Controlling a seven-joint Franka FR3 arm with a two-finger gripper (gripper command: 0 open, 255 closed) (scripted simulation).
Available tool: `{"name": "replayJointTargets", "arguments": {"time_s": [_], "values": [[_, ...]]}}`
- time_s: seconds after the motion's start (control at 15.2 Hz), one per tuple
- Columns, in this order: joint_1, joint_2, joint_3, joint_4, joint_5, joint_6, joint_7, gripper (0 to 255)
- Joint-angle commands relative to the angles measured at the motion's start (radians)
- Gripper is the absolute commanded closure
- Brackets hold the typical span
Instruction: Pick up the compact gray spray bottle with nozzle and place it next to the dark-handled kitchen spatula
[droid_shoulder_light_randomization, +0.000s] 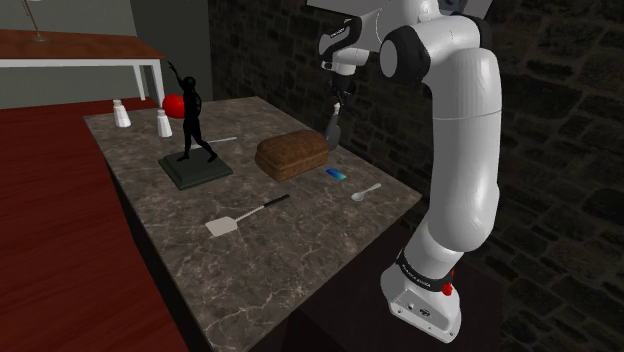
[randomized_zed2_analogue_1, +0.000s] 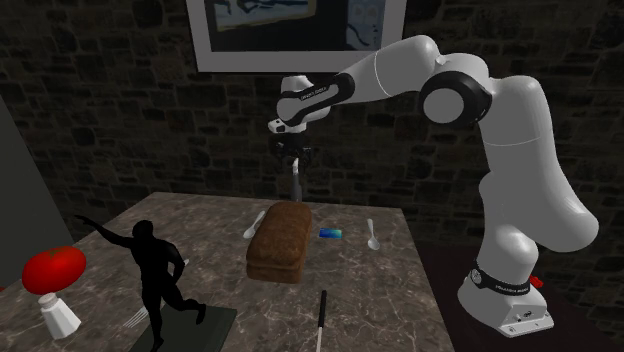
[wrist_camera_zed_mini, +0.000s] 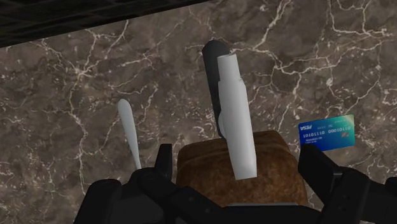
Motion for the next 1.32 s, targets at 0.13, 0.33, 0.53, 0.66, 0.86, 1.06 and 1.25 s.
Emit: {"name": "replayJointTargets", "arguments": {"time_s": [0.13, 0.33, 0.53, 0.66, 0.86, 1.06, 1.25], "values": [[0.000, 0.000, 0.000, 0.000, 0.000, 0.000, 0.000, 255], [0.000, 0.000, 0.000, 0.000, 0.000, 0.000, 0.000, 255], [0.000, 0.000, 0.000, 0.000, 0.000, 0.000, 0.000, 255], [0.000, -0.004, -0.002, 0.008, -0.003, -0.011, 0.002, 255], [0.000, -0.014, -0.007, 0.035, -0.012, -0.046, 0.007, 255], [-0.001, -0.022, -0.011, 0.065, -0.019, -0.082, 0.012, 255], [-0.003, -0.029, -0.015, 0.097, -0.025, -0.119, 0.016, 255]]}}
